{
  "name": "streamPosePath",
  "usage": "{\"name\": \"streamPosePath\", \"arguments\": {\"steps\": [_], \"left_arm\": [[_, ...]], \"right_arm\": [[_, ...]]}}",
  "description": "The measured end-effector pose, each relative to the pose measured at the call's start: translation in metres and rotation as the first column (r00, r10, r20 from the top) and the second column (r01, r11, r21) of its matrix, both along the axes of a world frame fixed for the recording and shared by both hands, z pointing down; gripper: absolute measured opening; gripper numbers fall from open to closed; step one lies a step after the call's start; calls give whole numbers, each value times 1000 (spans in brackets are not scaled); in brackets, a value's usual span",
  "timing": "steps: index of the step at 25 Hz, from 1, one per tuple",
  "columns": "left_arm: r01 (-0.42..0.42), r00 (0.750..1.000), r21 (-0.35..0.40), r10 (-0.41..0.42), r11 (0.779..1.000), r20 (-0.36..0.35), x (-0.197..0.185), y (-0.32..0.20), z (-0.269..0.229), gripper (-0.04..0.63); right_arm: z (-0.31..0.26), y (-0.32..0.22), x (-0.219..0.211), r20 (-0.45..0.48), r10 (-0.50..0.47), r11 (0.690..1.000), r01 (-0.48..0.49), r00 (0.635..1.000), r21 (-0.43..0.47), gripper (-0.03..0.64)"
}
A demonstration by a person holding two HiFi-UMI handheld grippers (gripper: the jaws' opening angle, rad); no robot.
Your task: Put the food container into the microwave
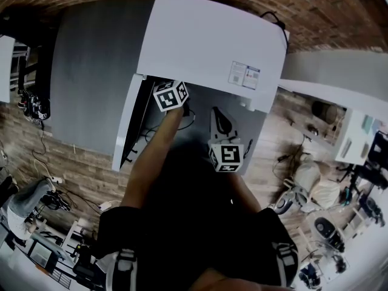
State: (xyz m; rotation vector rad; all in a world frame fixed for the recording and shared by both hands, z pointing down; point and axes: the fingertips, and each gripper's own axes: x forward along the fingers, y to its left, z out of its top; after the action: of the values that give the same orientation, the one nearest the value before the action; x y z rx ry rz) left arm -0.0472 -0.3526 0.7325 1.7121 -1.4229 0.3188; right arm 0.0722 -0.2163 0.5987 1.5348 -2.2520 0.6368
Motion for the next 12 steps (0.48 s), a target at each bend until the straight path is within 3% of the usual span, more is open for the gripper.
{"name": "streamPosePath", "arguments": {"steps": [6,12], "left_arm": [[11,1000,-17,-11,1000,-28,3,2,5,54],[26,997,-3,-26,1000,-66,2,0,-1,140]], "right_arm": [[0,-1,1,2,4,1000,-4,1000,-5,34],[1,1,1,-5,4,1000,-4,1000,-7,34]]}}
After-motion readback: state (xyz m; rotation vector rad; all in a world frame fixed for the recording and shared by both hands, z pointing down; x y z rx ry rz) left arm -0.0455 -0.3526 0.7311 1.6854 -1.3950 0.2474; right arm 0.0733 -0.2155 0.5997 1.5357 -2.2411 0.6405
